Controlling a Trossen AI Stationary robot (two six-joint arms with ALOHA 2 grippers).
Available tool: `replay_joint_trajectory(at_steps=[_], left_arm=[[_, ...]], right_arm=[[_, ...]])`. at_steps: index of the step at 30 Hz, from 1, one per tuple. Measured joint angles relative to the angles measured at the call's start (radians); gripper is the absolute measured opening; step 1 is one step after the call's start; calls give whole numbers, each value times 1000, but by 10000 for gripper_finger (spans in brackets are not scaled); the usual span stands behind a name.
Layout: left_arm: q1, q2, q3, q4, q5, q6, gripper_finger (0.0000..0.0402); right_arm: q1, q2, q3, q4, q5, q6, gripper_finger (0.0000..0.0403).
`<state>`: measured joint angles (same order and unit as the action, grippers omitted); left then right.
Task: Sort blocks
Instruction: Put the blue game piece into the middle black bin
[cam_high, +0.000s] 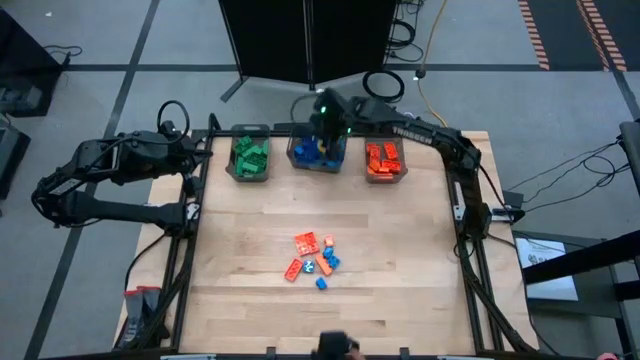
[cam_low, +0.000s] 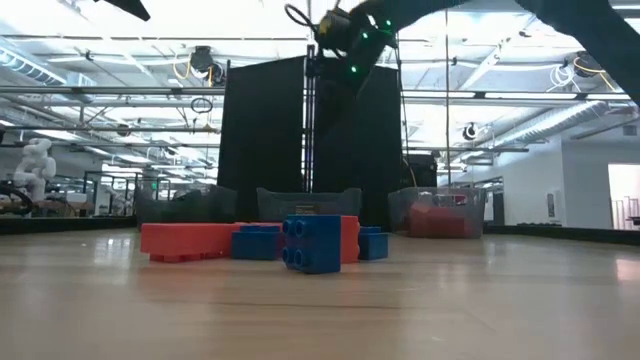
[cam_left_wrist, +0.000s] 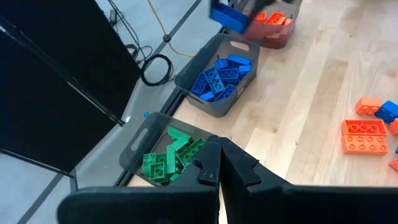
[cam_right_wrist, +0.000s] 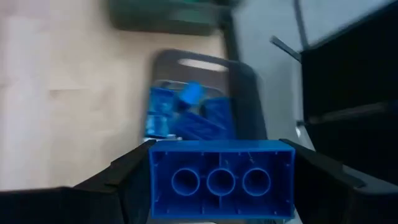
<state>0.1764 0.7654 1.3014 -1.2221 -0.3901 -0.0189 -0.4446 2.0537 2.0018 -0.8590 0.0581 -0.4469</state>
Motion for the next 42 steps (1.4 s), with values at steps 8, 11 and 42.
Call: replay_joint_trajectory(at_steps=[8,11,42], left_arm=[[0,0,0,0,0,0,0],[0,0,0,0,0,0,0],[0,-9,-148,64,5,-1,0]], right_arm=[[-106,35,0,49,-19,46,282],[-109,61,0,44,-58,52,282],[-135,207,-1,-114,-116,15,321]])
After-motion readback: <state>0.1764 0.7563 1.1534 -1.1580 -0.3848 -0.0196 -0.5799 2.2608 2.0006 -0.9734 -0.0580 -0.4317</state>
